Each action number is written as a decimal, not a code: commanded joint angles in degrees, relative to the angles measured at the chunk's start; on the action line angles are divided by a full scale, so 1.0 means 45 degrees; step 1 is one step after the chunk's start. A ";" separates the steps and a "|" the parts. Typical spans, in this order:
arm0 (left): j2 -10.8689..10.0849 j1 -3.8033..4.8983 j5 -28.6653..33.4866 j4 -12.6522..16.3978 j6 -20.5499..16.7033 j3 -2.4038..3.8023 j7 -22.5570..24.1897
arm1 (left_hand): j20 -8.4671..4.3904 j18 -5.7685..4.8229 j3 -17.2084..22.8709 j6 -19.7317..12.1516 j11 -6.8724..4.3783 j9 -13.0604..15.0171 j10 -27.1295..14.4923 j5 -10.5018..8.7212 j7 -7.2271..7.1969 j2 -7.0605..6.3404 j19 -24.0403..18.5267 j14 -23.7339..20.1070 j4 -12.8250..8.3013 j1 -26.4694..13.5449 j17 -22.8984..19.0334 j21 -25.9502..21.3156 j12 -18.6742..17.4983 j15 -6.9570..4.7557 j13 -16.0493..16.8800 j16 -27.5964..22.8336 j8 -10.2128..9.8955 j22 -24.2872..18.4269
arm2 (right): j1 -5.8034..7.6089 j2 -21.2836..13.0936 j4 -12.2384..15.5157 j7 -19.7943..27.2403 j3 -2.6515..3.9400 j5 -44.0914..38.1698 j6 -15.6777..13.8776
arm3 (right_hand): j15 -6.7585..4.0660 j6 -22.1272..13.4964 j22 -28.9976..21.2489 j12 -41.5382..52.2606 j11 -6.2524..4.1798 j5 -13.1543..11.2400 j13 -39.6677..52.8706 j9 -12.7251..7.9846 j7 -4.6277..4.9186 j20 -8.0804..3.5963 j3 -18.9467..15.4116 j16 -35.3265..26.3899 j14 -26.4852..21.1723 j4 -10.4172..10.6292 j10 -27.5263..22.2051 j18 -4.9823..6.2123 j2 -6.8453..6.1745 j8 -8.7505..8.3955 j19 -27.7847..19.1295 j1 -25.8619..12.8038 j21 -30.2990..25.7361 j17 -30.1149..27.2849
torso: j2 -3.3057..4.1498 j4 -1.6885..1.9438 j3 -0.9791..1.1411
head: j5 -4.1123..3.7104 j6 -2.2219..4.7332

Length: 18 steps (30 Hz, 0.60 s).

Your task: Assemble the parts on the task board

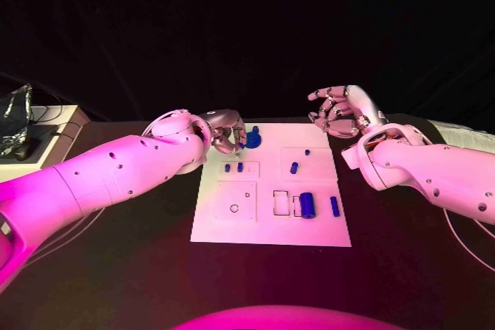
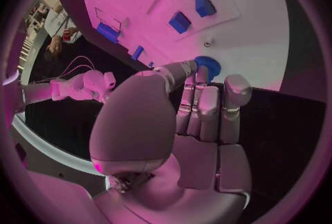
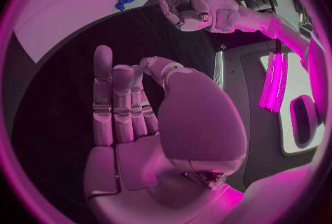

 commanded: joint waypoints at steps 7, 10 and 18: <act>-0.0334 -0.0003 0.0582 0.0080 0.0886 0.0143 -0.0056 | 0.0012 -0.0190 0.0002 0.0047 0.0000 0.0047 0.0170 0.0007 0.0102 -0.0012 0.0080 0.0066 -0.0085 -0.0192 -0.0029 0.0064 -0.0133 -0.0002 -0.0011 0.0069 -0.0096 0.0031 | 0.0001 -0.0010 0.0022 0.0106 0.0006 -0.0070 0.0123 | 0.0006 0.0022 0.0008 0.0027 0.0030 0.0057 -0.0020 0.0021 0.0084 -0.0012 0.0029 -0.0068 0.0094 -0.0041 -0.0086 0.0142 -0.0016 0.0062 0.0093 -0.0086 -0.0076 0.0014 | -0.0015 0.0084 -0.0042 | 0.0009 -0.0042; -0.0284 -0.0011 0.0556 -0.0065 0.0894 0.0093 -0.0036 | 0.0012 -0.0192 0.0007 0.0047 0.0003 0.0050 0.0177 0.0009 0.0105 -0.0006 0.0087 0.0070 -0.0085 -0.0198 -0.0020 0.0073 -0.0157 0.0000 -0.0013 0.0072 -0.0105 0.0043 | 0.0001 -0.0003 0.0018 0.0109 0.0006 -0.0070 0.0125 | 0.0006 0.0022 0.0008 0.0027 0.0030 0.0057 -0.0020 0.0021 0.0084 -0.0012 0.0029 -0.0068 0.0094 -0.0041 -0.0086 0.0142 -0.0016 0.0062 0.0093 -0.0086 -0.0076 0.0014 | -0.0020 0.0055 -0.0025 | 0.0045 -0.0051; -0.0011 -0.0055 0.0543 -0.0392 0.0804 -0.0070 0.0059 | 0.0010 -0.0190 0.0011 0.0047 0.0007 0.0053 0.0184 0.0011 0.0109 -0.0001 0.0085 0.0070 -0.0086 -0.0202 -0.0021 0.0073 -0.0177 0.0002 -0.0014 0.0072 -0.0113 0.0042 | 0.0001 0.0019 0.0019 0.0115 0.0006 -0.0070 0.0126 | 0.0006 0.0022 0.0008 0.0027 0.0030 0.0057 -0.0020 0.0021 0.0084 -0.0012 0.0029 -0.0068 0.0094 -0.0041 -0.0086 0.0142 -0.0016 0.0062 0.0093 -0.0086 -0.0076 0.0014 | -0.0002 0.0049 -0.0016 | 0.0043 -0.0090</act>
